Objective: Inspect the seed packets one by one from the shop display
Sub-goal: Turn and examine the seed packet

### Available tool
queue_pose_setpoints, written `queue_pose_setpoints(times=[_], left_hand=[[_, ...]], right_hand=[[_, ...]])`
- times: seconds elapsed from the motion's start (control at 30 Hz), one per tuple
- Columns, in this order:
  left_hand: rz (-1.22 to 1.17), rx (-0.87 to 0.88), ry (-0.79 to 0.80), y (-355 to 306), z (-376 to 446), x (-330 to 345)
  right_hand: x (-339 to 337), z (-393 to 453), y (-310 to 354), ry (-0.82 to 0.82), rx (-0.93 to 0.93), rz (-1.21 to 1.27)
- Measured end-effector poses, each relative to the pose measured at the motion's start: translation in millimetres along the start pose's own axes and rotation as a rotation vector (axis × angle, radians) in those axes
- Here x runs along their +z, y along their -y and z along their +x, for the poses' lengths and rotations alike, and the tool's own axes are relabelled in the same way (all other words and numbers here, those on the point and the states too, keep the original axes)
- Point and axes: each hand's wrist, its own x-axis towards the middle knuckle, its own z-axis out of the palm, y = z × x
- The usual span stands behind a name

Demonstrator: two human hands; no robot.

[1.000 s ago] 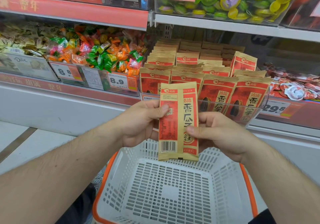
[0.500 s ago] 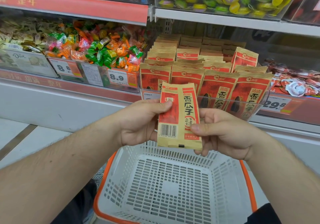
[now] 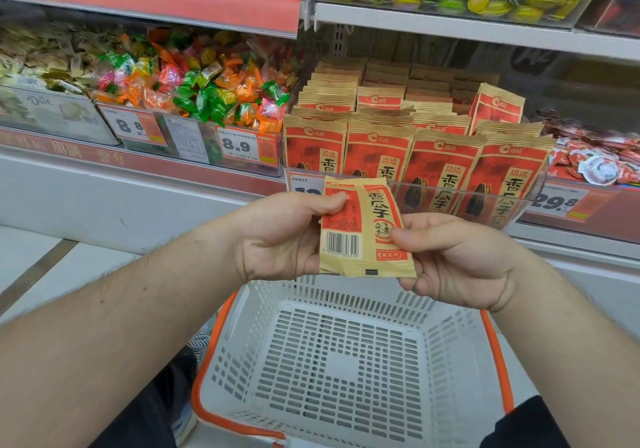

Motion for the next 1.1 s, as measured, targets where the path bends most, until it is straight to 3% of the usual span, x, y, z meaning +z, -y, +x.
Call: queue_pose_setpoints(times=[0.13,0.27,0.33,0.57,0.77,0.97,1.1], left_hand=[[0.099,0.03,-0.019,2.1,-0.2,1.8],[0.357,0.188,-0.15,10.0,3.7,-2.8],[0.426,0.254,-0.19,11.7,5.3,-5.5],[0.8,0.54,-0.242,15.4,5.0,-8.0],[0.799,0.656,-0.249,14.5,4.8,-9.5],[0.817,0.655,-0.259,14.4,3.9,-8.1],[0.776,0.679,-0.377,16.8,7.4,-7.1]], right_hand=[[0.7,-0.4,-0.1,-0.078,0.002,-0.107],[1.6,7.8,-12.3,-0.398,-0.019,-0.761],[2.3,12.5,-16.7,-0.493,-0.04,-0.925],[5.0,12.7,-12.2,-0.69,-0.301,-1.094],[9.1,11.5,-12.5,-0.767,-0.418,-1.155],[11.0,10.7,-12.4,-0.774,-0.413,-1.221],[12.3,9.5,-12.2,-0.83,-0.428,-1.315]])
